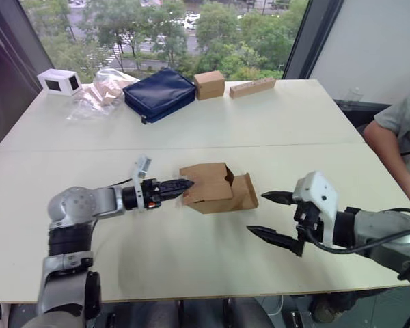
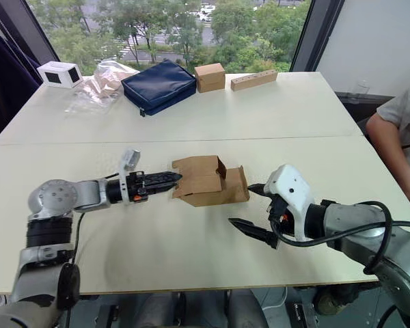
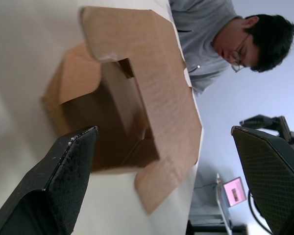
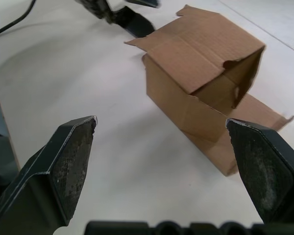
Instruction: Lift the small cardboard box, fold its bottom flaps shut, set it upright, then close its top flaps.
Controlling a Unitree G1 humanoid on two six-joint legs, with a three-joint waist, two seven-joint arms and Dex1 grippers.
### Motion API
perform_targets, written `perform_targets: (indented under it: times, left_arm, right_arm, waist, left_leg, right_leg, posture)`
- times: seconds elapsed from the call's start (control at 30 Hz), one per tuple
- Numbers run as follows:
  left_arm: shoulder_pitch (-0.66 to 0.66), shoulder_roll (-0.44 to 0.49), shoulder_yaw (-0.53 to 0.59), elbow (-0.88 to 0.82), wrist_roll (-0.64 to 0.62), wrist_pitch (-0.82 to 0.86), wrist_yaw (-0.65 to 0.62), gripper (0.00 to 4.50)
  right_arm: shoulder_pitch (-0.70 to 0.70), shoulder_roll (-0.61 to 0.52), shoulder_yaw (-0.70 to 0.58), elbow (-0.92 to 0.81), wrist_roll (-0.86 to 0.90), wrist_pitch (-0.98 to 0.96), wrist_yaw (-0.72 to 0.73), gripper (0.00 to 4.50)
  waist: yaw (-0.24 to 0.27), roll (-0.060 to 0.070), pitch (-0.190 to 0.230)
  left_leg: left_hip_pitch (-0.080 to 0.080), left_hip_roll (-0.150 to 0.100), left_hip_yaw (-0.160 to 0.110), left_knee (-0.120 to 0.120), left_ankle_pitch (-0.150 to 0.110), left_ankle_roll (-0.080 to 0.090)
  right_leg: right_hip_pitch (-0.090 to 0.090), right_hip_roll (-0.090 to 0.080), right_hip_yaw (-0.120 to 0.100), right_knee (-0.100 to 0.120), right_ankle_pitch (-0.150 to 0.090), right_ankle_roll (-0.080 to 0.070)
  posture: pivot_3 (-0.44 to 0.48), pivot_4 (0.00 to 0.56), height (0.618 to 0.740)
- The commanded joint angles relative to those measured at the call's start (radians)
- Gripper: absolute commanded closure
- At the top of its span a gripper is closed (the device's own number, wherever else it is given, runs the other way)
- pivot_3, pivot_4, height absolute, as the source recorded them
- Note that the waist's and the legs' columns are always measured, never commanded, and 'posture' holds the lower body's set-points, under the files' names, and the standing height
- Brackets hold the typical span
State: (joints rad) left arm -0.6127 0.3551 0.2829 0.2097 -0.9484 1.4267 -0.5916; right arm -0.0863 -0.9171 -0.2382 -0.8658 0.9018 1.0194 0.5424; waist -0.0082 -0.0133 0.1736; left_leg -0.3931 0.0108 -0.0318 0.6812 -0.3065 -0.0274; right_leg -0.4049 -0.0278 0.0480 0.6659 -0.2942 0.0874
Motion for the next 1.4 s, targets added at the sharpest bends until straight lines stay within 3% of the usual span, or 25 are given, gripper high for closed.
perform_targets:
  times: [0.03, 0.43, 0.57, 0.83, 1.03, 1.17, 1.23, 1.4]
  left_arm:
    - [-0.036, -0.024, 0.019, 0.022, -0.004, -0.001, 0.020, 0.00]
    - [-0.094, -0.111, -0.034, 0.098, 0.032, -0.085, 0.002, 0.00]
    - [-0.085, -0.111, -0.072, 0.099, 0.055, -0.110, -0.031, 1.02]
    - [-0.094, -0.118, -0.068, 0.126, 0.064, -0.119, -0.056, 4.38]
    - [-0.112, -0.095, -0.055, 0.110, 0.040, -0.112, -0.111, 4.47]
    - [-0.126, 0.012, -0.136, 0.011, 0.080, -0.211, -0.282, 4.47]
    - [-0.148, 0.092, -0.220, -0.044, 0.160, -0.357, -0.411, 4.47]
    - [-0.296, 0.179, -0.279, -0.029, 0.253, -0.544, -0.549, 4.50]
  right_arm:
    - [-0.002, -0.003, -0.005, -0.046, 0.024, 0.008, -0.040, 0.03]
    - [-0.013, -0.020, -0.024, -0.050, 0.062, 0.029, -0.113, 0.03]
    - [-0.021, -0.019, -0.022, -0.046, 0.068, 0.033, -0.133, 0.00]
    - [-0.001, -0.015, -0.023, -0.042, 0.058, 0.026, -0.146, 0.00]
    - [0.006, -0.013, -0.043, -0.035, 0.075, 0.026, -0.144, 0.00]
    - [-0.042, 0.103, -0.149, 0.049, 0.221, -0.024, -0.232, 0.00]
    - [-0.105, 0.180, -0.197, 0.118, 0.279, -0.080, -0.312, 0.00]
    - [-0.270, 0.294, -0.198, 0.242, 0.259, -0.182, -0.431, 1.53]
  waist:
    - [-0.001, 0.000, 0.000]
    - [-0.001, 0.000, 0.000]
    - [-0.001, 0.000, 0.000]
    - [-0.001, 0.000, 0.000]
    - [-0.001, 0.000, 0.000]
    - [-0.007, 0.000, 0.000]
    - [-0.005, 0.000, 0.000]
    - [0.003, 0.001, 0.000]
  left_leg:
    - [0.000, 0.000, 0.000, 0.000, 0.000, 0.000]
    - [0.000, 0.000, 0.000, 0.000, 0.000, 0.000]
    - [0.000, 0.000, 0.000, 0.000, 0.000, 0.000]
    - [0.000, 0.000, 0.000, 0.000, 0.000, 0.000]
    - [0.000, 0.000, 0.000, 0.000, 0.000, 0.000]
    - [0.000, 0.000, 0.001, -0.001, 0.000, 0.000]
    - [0.000, 0.001, 0.001, -0.001, 0.000, 0.000]
    - [0.000, -0.001, 0.002, -0.002, 0.002, -0.003]
  right_leg:
    - [0.000, 0.000, 0.000, 0.000, 0.000, 0.000]
    - [0.000, 0.000, 0.000, 0.000, 0.000, 0.000]
    - [0.000, 0.000, 0.000, 0.000, 0.000, 0.000]
    - [0.000, 0.001, 0.000, 0.000, 0.000, 0.000]
    - [0.000, 0.001, 0.000, 0.000, 0.000, 0.000]
    - [0.000, 0.001, 0.000, 0.000, 0.000, 0.000]
    - [0.000, 0.002, 0.000, 0.000, 0.000, 0.000]
    - [-0.001, 0.002, 0.000, -0.001, 0.000, 0.000]
  posture:
    - [0.000, 0.150, 0.740]
    - [0.000, 0.150, 0.740]
    - [0.000, 0.150, 0.740]
    - [0.000, 0.150, 0.740]
    - [0.000, 0.150, 0.740]
    - [0.000, 0.150, 0.740]
    - [0.000, 0.150, 0.740]
    - [0.000, 0.150, 0.740]
